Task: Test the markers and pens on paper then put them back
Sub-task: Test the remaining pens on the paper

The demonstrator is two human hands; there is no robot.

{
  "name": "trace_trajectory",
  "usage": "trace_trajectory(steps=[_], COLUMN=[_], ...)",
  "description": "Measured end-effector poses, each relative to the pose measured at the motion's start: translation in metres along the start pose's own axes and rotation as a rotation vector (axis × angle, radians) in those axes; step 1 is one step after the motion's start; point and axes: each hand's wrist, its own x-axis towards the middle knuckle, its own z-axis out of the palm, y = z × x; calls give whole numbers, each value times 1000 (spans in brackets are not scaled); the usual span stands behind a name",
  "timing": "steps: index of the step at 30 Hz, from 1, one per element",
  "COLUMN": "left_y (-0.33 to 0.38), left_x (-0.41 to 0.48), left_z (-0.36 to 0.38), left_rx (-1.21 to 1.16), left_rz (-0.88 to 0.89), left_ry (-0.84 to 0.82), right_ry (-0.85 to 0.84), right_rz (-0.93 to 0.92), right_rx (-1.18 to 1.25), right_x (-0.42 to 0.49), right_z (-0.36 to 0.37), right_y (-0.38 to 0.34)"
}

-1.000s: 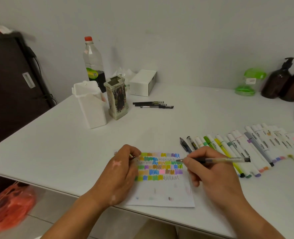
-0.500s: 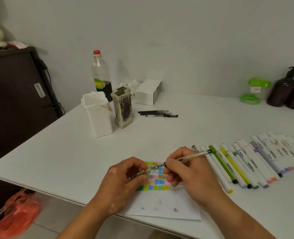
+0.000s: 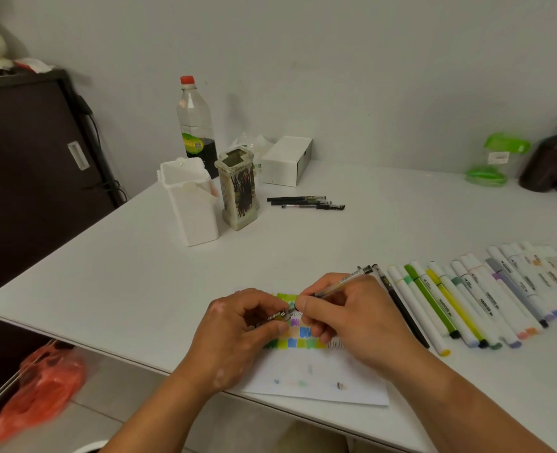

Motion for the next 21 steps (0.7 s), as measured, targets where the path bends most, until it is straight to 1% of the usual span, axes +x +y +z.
trace_trajectory(steps=[7,11,15,19,21], left_y=[0,1,6,8,7], left_x=[1,1,1,1,1], left_z=[-3,-5,-6,-4,-2], left_rx=[-101,-178,-188,-182,-133], left_rz=[1,-9,3,1,9], left_ry=[-66,-94,-164,-102,-55], right_ry=[-96,-99,-163,-74,-93], right_rz=[24,-46,-102,-167,-155], right_rx=[30,-8,-47,-132,-104], right_x=[1,-1,-4,-6,-6], right_z=[-7,-6,-2,3,-2], right_y=[-4,-2,4,6,2])
